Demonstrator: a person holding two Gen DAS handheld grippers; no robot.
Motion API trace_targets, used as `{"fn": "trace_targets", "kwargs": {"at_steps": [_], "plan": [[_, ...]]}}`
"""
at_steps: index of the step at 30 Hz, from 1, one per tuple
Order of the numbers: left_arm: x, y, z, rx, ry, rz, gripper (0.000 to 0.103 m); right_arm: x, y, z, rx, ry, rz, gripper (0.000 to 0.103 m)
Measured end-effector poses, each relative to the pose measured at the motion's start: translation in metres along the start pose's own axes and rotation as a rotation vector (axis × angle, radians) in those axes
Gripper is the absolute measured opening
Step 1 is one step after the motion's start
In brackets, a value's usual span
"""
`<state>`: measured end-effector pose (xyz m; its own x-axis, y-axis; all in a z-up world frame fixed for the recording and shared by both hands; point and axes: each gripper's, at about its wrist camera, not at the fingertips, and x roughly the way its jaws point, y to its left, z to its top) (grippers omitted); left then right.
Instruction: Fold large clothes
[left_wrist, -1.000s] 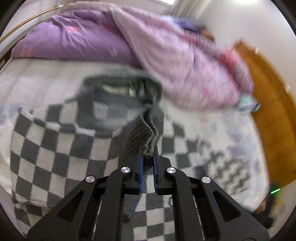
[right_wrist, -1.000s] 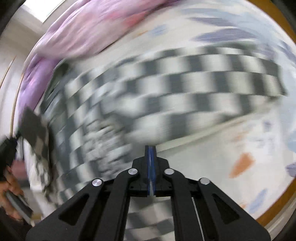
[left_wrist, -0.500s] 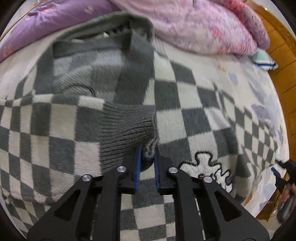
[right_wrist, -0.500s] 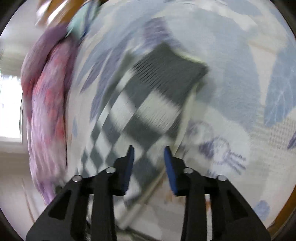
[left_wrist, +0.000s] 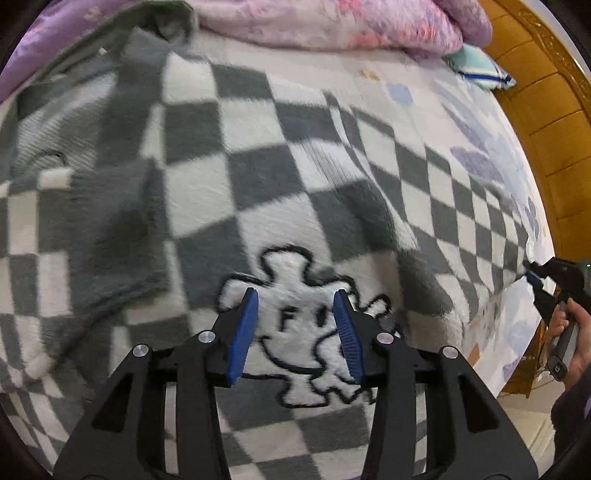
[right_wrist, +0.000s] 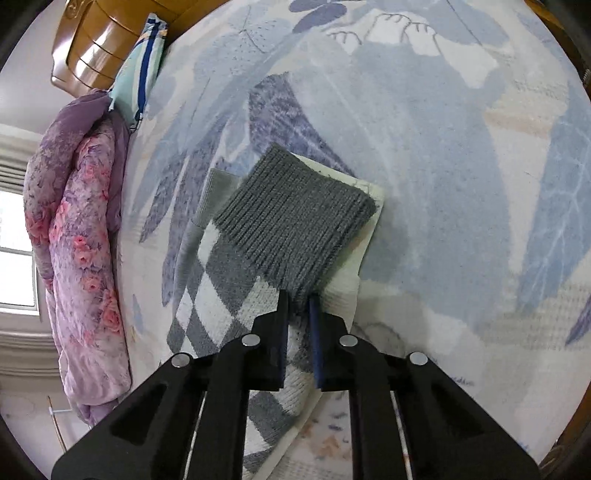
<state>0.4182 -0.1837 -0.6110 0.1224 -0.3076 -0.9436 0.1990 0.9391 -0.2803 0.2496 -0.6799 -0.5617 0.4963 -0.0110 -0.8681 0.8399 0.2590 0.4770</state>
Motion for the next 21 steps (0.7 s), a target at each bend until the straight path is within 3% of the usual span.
{"fn": "trace_targets", "kwargs": {"at_steps": [5, 9, 11, 14, 16, 21], "plan": [[0.025, -0.009, 0.005, 0.016, -0.017, 0.021, 0.043, -0.041, 0.046, -0.018, -0.157, -0.089, 0.042, 0.009], [0.033, -0.008, 0.005, 0.059, -0.014, 0.021, 0.043, -0.083, 0.09, -0.048, -0.265, -0.128, 0.194, 0.009], [0.023, -0.002, 0.006, 0.044, -0.006, -0.032, 0.044, -0.1, 0.121, -0.069, -0.34, -0.129, 0.254, 0.009], [-0.015, 0.029, 0.0, -0.066, -0.054, -0.154, 0.046, -0.124, 0.177, -0.117, -0.503, -0.116, 0.333, 0.009], [-0.047, 0.06, -0.01, -0.128, -0.097, -0.187, 0.046, -0.136, 0.212, -0.157, -0.629, -0.11, 0.362, 0.009], [-0.125, 0.16, -0.045, -0.244, -0.208, -0.106, 0.046, -0.144, 0.279, -0.28, -0.886, -0.026, 0.44, 0.009]]}}
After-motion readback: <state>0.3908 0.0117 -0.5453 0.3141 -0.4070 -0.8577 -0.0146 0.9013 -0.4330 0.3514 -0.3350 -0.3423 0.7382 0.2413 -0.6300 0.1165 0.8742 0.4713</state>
